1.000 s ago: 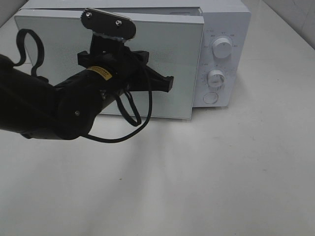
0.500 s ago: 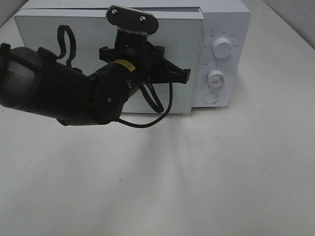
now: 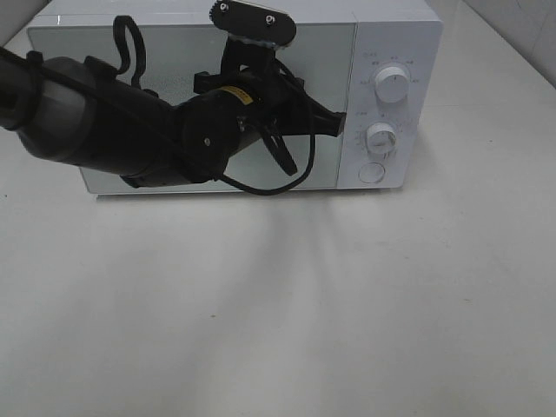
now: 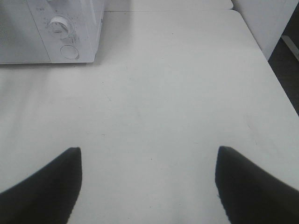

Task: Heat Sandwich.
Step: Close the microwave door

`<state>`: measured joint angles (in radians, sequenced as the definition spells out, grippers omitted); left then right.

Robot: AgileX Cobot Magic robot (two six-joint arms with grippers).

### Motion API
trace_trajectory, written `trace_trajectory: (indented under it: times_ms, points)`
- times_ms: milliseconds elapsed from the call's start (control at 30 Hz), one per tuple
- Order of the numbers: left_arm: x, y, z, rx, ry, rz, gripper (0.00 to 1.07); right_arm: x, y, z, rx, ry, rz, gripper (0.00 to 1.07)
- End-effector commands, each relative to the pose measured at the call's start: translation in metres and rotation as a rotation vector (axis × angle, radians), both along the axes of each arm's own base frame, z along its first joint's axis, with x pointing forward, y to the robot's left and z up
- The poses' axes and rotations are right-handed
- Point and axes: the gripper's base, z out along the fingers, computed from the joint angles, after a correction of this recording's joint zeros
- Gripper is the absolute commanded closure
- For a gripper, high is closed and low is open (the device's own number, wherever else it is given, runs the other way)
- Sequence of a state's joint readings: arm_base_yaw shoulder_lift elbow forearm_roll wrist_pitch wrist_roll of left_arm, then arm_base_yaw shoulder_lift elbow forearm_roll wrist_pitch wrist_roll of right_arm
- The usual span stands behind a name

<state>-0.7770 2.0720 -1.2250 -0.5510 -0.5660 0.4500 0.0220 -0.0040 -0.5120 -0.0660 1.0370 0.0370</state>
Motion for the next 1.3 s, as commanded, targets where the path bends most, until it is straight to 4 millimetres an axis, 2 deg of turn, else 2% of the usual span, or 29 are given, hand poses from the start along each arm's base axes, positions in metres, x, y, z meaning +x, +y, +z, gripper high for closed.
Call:
trace_trajectory:
  times_ms: [33, 1100, 1300]
  points:
    - [0.026, 0.020, 0.013, -0.087, -0.054, 0.134, 1.07, -0.003, 0.000, -0.001, 0.001, -0.033, -0.004, 0.31]
    - [0.023, 0.017, 0.015, -0.078, -0.052, 0.110, 1.07, -0.003, 0.000, -0.001, 0.001, -0.033, -0.004, 0.31]
    - [-0.002, 0.009, 0.012, -0.054, -0.041, 0.065, 1.07, -0.003, 0.000, -0.001, 0.001, -0.033, -0.004, 0.31]
